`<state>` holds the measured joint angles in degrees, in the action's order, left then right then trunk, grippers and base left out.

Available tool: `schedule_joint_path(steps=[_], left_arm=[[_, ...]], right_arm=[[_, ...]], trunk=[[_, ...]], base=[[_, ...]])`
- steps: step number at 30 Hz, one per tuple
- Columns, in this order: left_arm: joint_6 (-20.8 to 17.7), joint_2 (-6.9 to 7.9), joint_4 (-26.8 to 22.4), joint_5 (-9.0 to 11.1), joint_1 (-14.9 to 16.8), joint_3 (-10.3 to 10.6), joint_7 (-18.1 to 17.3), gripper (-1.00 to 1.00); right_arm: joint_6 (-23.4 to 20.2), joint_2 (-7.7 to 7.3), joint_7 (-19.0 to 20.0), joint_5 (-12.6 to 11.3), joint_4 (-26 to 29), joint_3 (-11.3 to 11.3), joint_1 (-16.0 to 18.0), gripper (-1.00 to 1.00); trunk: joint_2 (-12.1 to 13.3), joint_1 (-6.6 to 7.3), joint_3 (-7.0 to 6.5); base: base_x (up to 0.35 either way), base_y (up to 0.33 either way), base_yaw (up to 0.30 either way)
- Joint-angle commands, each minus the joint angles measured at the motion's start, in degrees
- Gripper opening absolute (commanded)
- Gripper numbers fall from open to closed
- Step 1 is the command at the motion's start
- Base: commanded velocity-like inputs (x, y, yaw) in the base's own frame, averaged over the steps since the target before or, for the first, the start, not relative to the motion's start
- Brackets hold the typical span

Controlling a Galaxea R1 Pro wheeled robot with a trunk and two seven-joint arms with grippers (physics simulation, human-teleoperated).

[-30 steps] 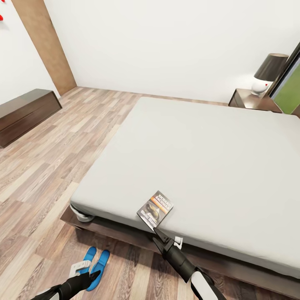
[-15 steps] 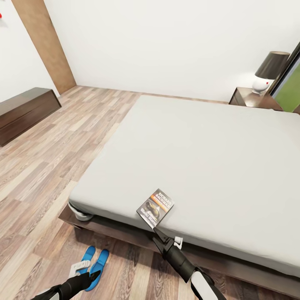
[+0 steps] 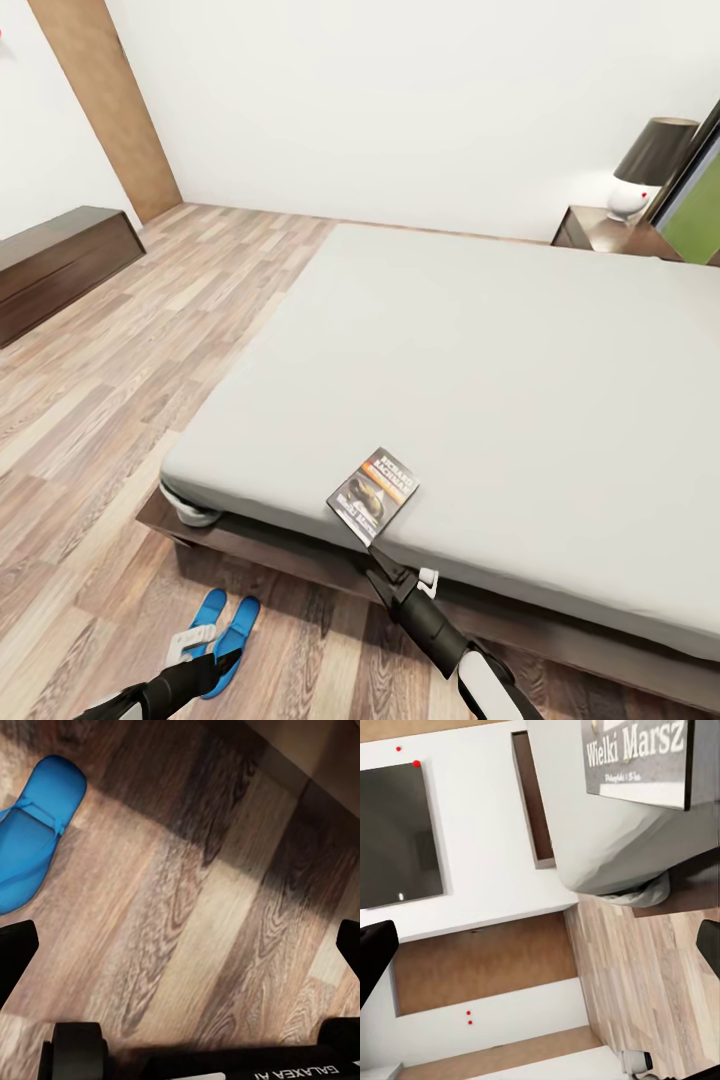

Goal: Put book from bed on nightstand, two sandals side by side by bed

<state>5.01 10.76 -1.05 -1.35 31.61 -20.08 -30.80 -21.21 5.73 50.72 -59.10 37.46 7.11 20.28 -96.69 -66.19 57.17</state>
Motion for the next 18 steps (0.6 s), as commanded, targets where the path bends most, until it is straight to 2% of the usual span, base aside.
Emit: schedule_joint_path(steps=[1, 16, 18], left_arm=[[0.26, 0.03, 0.08, -0.15, 0.03, -0.13, -0.14, 1.00], [0.26, 0.02, 0.08, -0.15, 0.03, -0.13, -0.14, 1.00], [0.26, 0.03, 0.08, -0.15, 0.03, -0.13, -0.14, 1.00]], right_arm=[[-0.50, -0.01, 0.01, -0.59, 0.00, 0.09, 0.03, 1.00], [-0.43, -0.01, 0.00, -0.58, -0.01, 0.09, 0.04, 1.00], [-0.42, -0.01, 0.01, -0.60, 0.01, 0.09, 0.03, 1.00]], trunk=[[-0.43, -0.22, 0.22], [-6.45, -3.52, 2.91], [-6.45, -3.52, 2.91]], base=[[0.000, 0.000, 0.000], [0.000, 0.000, 0.000], [0.000, 0.000, 0.000]])
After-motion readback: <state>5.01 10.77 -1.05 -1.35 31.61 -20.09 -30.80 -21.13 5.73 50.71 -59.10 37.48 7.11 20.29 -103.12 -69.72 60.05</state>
